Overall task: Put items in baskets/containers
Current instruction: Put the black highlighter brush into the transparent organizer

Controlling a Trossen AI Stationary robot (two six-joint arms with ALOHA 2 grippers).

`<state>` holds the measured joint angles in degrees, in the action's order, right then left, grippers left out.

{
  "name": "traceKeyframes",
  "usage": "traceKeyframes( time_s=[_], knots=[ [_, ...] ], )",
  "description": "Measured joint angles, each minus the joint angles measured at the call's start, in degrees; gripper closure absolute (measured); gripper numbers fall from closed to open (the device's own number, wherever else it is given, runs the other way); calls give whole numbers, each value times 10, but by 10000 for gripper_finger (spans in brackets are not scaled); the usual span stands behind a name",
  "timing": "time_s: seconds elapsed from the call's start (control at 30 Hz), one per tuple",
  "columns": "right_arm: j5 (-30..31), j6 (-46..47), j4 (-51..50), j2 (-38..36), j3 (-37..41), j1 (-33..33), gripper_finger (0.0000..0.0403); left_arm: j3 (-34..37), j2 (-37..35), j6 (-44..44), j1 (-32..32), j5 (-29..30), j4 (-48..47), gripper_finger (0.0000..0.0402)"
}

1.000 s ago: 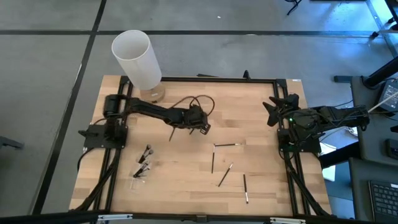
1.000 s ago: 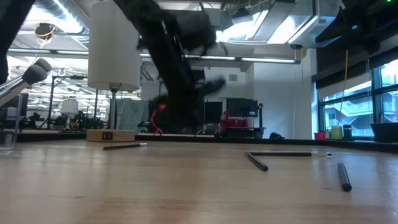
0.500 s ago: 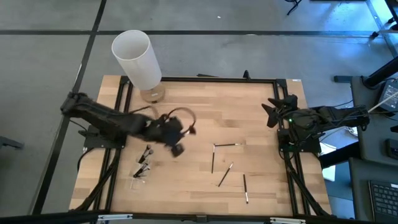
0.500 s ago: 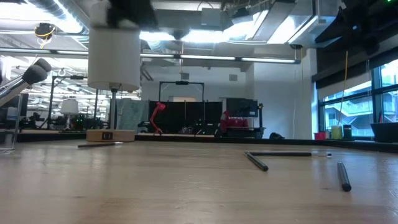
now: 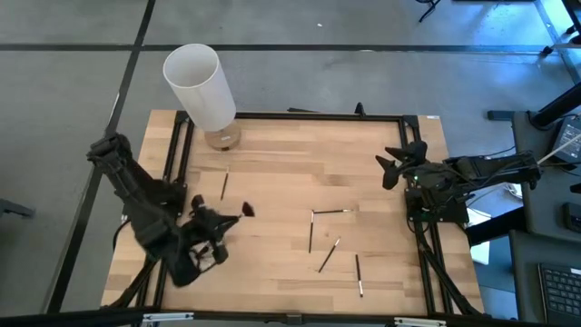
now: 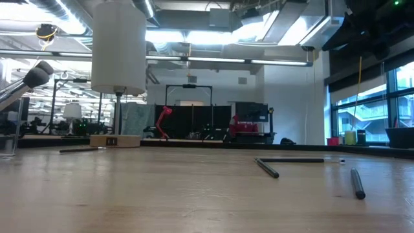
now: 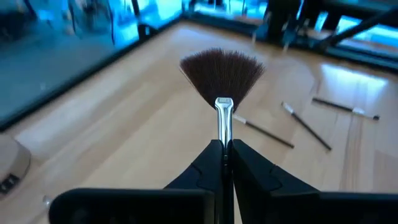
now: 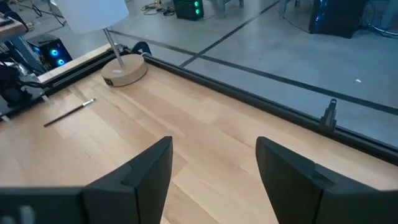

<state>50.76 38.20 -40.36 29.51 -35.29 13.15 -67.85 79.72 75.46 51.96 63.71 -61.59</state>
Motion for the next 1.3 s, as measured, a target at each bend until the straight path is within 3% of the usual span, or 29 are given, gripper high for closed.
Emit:
traceKeyframes(
  time_s=[0.17, 0.37, 0.53, 0.7, 0.9, 1.1, 1.3],
  knots=[
    [0, -6, 6, 4, 0, 0, 173, 0, 48, 80, 44, 34, -51, 376],
    [0, -7, 11, 4, 0, 0, 173, 0, 114, 191, 55, -19, -121, 375],
    [0, -7, 13, 4, 0, 0, 173, 0, 160, 278, 69, -99, -174, 375],
    [0, -9, 13, 4, 0, 0, 173, 0, 178, 364, 111, -109, -199, 375],
    [0, -10, 13, 4, 0, 0, 173, 0, 178, 377, 143, -106, -194, 373],
    [0, -10, 15, 4, 0, 0, 173, 0, 178, 357, 168, -48, -200, 363],
    [0, -9, 16, 4, 0, 0, 173, 3, 186, 359, 178, -47, -215, 360]
  ],
)
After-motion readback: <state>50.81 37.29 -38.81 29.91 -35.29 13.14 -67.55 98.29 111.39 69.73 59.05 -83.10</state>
